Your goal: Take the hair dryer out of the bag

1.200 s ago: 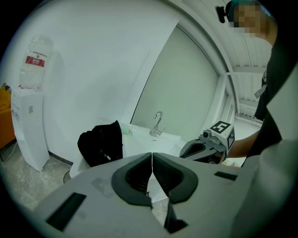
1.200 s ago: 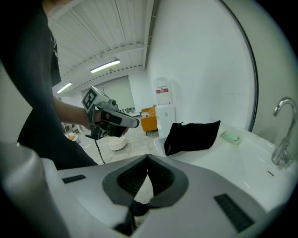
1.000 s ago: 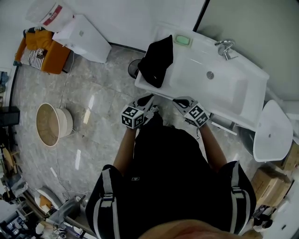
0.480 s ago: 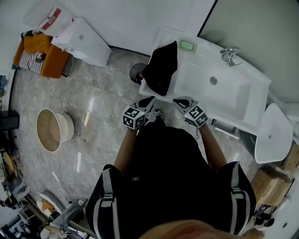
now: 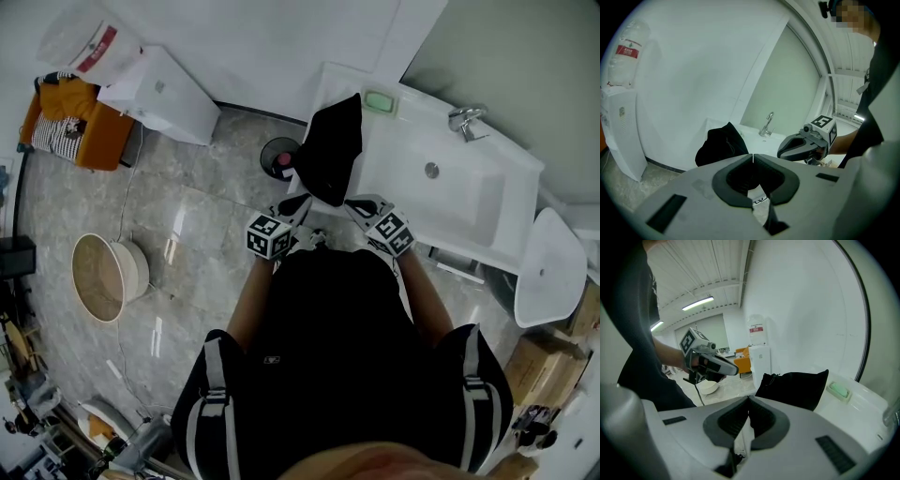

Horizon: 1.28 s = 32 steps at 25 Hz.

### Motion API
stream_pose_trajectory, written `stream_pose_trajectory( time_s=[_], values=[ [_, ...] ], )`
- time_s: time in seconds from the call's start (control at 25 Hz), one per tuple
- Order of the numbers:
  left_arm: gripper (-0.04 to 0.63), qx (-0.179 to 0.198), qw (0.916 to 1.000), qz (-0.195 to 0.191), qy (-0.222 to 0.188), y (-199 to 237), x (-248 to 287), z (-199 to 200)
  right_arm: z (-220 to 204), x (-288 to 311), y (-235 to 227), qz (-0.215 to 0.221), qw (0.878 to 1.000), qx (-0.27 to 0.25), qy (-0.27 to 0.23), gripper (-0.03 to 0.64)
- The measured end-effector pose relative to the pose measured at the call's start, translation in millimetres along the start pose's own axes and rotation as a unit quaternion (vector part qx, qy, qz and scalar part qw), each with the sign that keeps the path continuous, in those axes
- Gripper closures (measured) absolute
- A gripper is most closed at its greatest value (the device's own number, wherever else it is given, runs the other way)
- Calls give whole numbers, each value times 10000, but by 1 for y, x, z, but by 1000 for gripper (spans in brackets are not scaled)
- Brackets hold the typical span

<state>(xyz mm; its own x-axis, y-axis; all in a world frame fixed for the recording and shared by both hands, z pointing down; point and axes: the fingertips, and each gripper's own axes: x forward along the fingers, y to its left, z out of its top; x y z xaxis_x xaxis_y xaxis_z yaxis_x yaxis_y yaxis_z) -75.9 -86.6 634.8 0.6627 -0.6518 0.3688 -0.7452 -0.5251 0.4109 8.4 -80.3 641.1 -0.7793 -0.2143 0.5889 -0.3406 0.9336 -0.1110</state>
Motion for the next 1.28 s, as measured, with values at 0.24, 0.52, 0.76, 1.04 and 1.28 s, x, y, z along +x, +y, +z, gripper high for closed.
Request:
stream_pose_trajectory(
  time_s=[0.24,0.52,0.76,1.04,1.28],
  values=[
    [577,-44,10000,-75,36,11,2,-2,4,12,-5,-52,10000,26,45,558],
    [577,-98,10000,3,-11,17,-1,3,8,24,-12,-37,9997,-139,213,558],
    [577,-188,9997,151,-69,23,-4,2,11,42,-31,-196,9978,-413,479,484],
    [577,-329,9990,297,-98,25,2,0,-2,81,-59,-563,9854,-1164,1110,294],
    [577,-427,9984,379,-27,27,-3,-8,-25,112,-67,-455,9702,-1548,1808,281]
  ],
)
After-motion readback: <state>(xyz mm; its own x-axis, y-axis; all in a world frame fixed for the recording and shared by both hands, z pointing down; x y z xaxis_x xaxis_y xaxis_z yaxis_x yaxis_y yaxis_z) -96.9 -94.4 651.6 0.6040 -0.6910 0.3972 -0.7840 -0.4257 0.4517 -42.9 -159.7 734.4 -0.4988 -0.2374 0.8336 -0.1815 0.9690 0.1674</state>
